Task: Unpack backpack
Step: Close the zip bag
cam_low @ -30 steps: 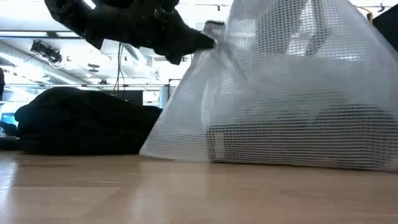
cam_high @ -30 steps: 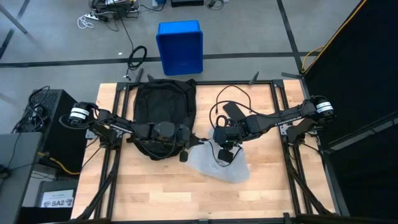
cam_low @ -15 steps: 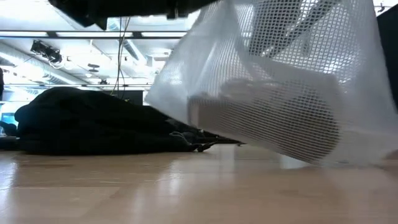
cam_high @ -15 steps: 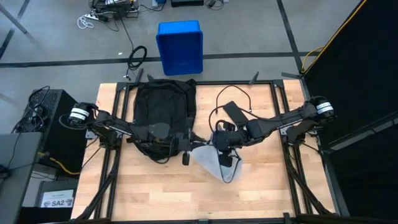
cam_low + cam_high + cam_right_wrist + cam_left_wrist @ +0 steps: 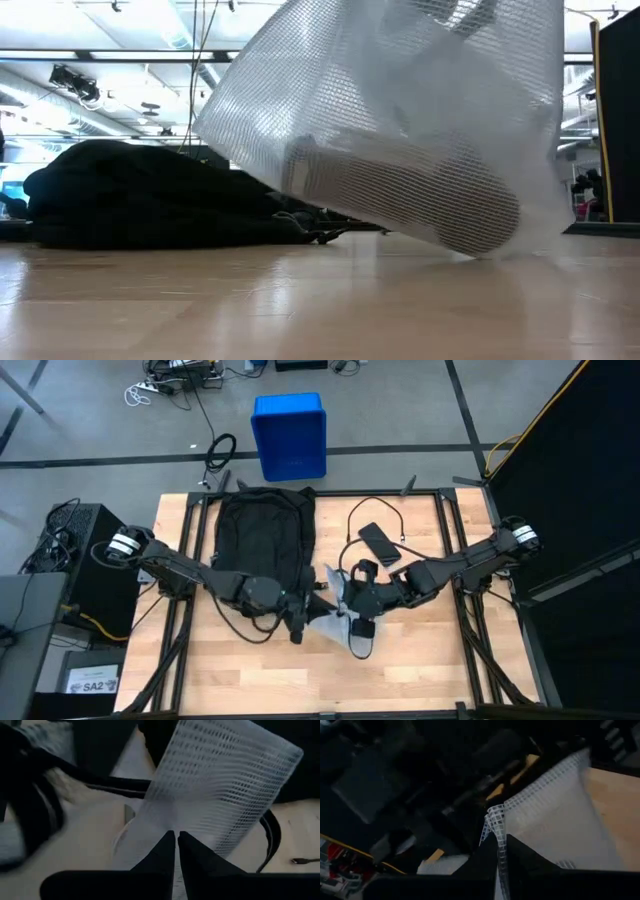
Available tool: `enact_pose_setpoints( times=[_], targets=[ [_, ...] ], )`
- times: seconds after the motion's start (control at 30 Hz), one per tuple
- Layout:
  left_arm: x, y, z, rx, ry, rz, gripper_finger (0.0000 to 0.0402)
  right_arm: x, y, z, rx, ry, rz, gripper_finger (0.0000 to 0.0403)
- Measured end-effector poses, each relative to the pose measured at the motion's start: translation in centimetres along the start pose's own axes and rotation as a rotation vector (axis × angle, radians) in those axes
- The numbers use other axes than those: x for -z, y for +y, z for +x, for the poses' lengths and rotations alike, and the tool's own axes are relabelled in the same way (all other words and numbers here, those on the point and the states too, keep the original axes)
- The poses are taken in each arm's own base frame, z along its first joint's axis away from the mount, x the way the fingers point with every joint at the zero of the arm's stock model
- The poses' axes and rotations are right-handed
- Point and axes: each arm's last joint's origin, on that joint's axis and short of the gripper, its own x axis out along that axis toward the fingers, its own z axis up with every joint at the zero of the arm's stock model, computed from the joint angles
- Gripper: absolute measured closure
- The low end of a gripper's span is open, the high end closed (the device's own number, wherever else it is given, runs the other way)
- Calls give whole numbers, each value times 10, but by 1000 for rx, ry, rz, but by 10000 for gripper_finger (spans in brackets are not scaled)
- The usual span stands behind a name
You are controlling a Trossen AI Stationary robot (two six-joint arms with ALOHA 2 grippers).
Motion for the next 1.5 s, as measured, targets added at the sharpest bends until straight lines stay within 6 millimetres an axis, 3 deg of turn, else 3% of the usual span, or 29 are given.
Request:
enact_pose_setpoints(
  times=[0.27, 0.53, 0.83, 1.1, 1.23, 1.5],
  targets=[
    [-17, -20, -12, 3, 38, 60, 401, 7, 16, -6, 1, -4, -31, 403],
    [-24, -23, -17, -2, 28, 80, 401, 1, 13, -19, -19, 13, -15, 387],
    [-23, -25, -17, 9, 39, 86, 401, -16, 6, -48, -32, 35, -7, 264],
    [-24, -27, -19, 21, 40, 88, 401, 0, -1, -54, -50, 250, -64, 181],
    [-25, -30, -20, 30, 44, 92, 401, 6, -2, -58, -31, 306, -81, 176],
    [-24, -31, -20, 32, 57, 78, 401, 9, 1, -60, -74, 328, -100, 205]
  ],
)
